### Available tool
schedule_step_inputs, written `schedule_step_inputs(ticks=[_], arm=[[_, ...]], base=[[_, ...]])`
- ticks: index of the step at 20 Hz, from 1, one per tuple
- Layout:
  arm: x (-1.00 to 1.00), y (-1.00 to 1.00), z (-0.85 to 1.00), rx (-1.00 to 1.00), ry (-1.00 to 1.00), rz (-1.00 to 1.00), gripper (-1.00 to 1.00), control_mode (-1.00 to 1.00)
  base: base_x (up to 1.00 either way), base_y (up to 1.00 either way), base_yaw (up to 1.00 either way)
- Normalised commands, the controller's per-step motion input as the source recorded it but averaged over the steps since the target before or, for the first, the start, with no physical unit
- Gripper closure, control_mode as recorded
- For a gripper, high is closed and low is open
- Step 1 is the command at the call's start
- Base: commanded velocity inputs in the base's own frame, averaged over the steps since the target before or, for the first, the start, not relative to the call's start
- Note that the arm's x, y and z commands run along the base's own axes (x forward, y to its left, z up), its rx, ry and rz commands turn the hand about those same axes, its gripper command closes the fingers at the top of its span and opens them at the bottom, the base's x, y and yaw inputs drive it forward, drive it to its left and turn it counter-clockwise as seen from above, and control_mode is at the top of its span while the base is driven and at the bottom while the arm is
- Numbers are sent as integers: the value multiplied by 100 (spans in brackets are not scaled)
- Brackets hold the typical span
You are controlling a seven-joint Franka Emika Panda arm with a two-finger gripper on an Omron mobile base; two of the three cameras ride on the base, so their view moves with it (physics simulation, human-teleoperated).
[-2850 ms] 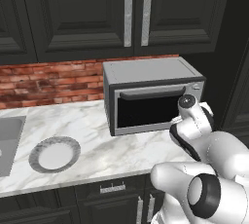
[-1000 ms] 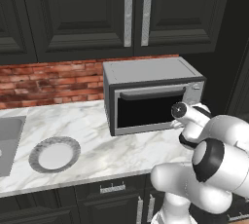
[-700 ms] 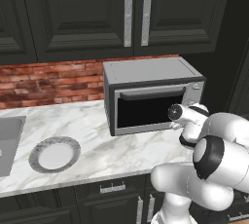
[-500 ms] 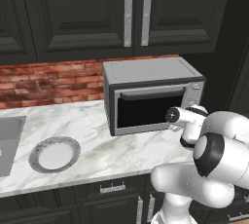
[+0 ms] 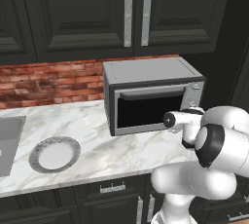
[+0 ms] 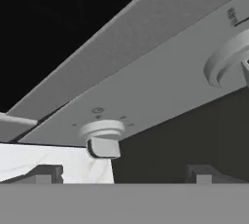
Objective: Pick up the bagel from the plate, place it on the toaster oven rack, close the door, and set the timer.
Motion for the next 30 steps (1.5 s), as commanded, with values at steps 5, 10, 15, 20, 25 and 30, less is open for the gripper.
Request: schedule_step_inputs(ticks=[5,10,15,20,25,30], arm=[[33,-12,0,-4,0,0,-100,-100],[18,-5,-2,-5,0,0,-100,-100],[1,-9,-7,-6,0,0,-100,-100],[0,-11,-5,-4,0,0,-100,-100],[8,-8,0,-1,0,0,-100,-100],[18,-3,0,0,0,0,-100,-100]], base=[[0,0,0],[0,0,0],[0,0,0],[0,0,0],[0,0,0],[0,0,0]])
